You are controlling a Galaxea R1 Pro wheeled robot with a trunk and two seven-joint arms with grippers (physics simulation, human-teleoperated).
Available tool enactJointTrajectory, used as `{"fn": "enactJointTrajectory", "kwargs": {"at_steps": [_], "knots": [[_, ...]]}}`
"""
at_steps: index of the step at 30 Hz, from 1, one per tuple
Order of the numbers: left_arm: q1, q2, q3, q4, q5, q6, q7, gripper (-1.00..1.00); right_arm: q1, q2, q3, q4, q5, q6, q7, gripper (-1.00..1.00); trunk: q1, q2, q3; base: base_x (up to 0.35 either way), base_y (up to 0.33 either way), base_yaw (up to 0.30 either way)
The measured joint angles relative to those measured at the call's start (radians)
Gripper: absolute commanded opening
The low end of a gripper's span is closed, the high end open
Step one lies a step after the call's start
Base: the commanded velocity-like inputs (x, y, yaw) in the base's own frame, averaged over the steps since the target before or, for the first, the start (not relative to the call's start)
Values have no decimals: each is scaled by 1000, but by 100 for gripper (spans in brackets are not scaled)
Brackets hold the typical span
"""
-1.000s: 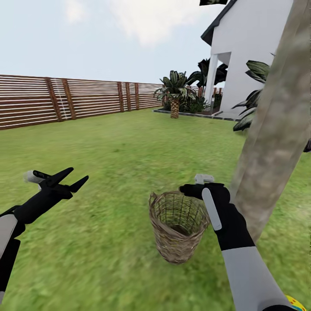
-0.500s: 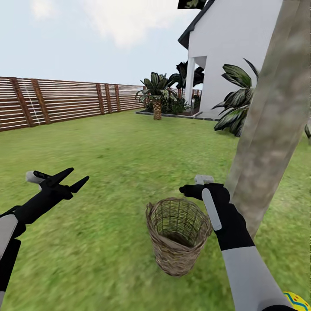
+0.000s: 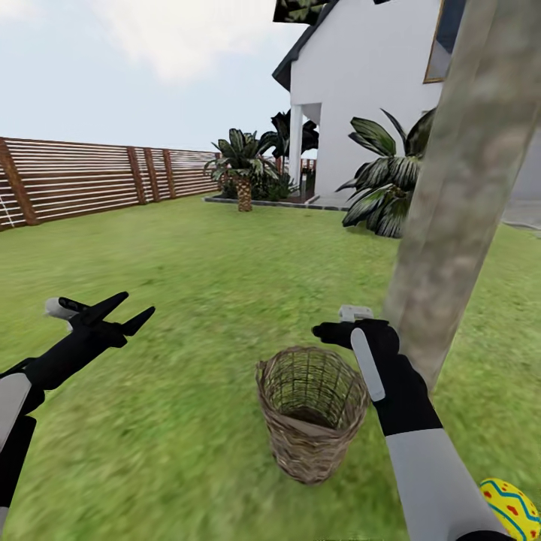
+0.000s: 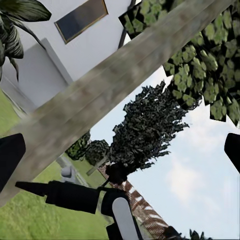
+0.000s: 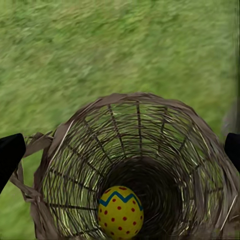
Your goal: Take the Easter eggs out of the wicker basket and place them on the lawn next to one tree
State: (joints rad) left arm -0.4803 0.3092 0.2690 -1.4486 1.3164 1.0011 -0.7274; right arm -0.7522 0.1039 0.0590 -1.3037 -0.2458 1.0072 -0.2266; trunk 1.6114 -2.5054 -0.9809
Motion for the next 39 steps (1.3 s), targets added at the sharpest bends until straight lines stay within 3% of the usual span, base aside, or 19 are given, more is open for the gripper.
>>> {"fn": "enactJointTrajectory", "kwargs": {"at_steps": [3, 8, 21, 24, 27, 31, 39], "knots": [[0, -1, 0, 0, 0, 0, 0, 100, 0, 0, 0, 12, 5, 2, -18, 100, 0, 0, 1, 0, 334, -265], [0, 0, 0, 2, 1, 0, 1, 100, -1, 0, 4, 117, 0, 4, -93, 100, 0, 0, 2, 9, 325, -82], [1, -17, 0, 3, 1, -6, 1, 100, -2, 6, 24, 165, -4, 4, -96, 100, 0, 0, 2, 15, 35, -3], [1, -17, 0, 4, 1, -6, 1, 100, -9, 7, 27, 234, -11, 4, -96, 100, 0, 0, 2, 0, 0, 0], [1, -16, 0, 3, 1, -6, 1, 100, -56, 5, 27, 364, -49, 4, -96, 100, 0, 0, 2, 2, 0, 0], [0, -16, 1, 4, 0, -6, 1, 100, -177, 1, 25, 588, -122, 2, -97, 100, 0, 0, 2, 148, 31, 0], [1, -16, 2, 15, 0, -6, 1, 100, -219, 0, 21, 659, -142, 1, -98, 100, -1, 0, 2, 278, 89, -24]]}}
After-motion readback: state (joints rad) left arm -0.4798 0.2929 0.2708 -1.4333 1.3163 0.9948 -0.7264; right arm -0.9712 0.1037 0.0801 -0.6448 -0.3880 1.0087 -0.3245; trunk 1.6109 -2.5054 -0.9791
